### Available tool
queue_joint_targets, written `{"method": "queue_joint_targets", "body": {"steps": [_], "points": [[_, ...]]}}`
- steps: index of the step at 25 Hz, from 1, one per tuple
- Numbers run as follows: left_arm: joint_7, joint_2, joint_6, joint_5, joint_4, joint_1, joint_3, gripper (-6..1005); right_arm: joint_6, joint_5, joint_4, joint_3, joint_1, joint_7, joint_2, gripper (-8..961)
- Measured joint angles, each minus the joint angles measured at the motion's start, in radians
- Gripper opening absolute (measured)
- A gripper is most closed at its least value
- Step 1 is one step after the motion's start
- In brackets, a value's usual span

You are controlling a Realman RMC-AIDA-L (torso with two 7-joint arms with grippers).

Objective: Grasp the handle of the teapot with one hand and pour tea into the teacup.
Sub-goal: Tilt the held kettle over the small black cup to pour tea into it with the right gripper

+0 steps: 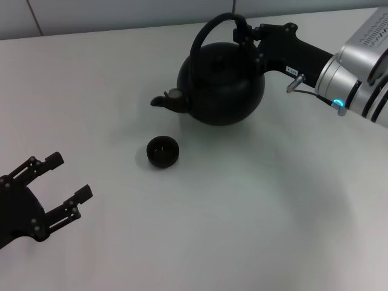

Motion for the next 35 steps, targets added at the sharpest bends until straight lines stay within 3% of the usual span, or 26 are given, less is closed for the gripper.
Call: {"method": "queue_joint_targets", "body": {"steps": [17,35], "points": [[0.011,0.000,-0.002,-0.013,-0.004,-0.004,0.000,796,-0.057,0.000,-0.082,-0.102,-0.001,-0.240,-0.002,87],[0.010,0.000,-0.003,-0.025,-0.009,-0.009,0.000,796,-0.035,-0.005,-0.187,-0.239,-0.005,-0.261,-0.002,87]]}}
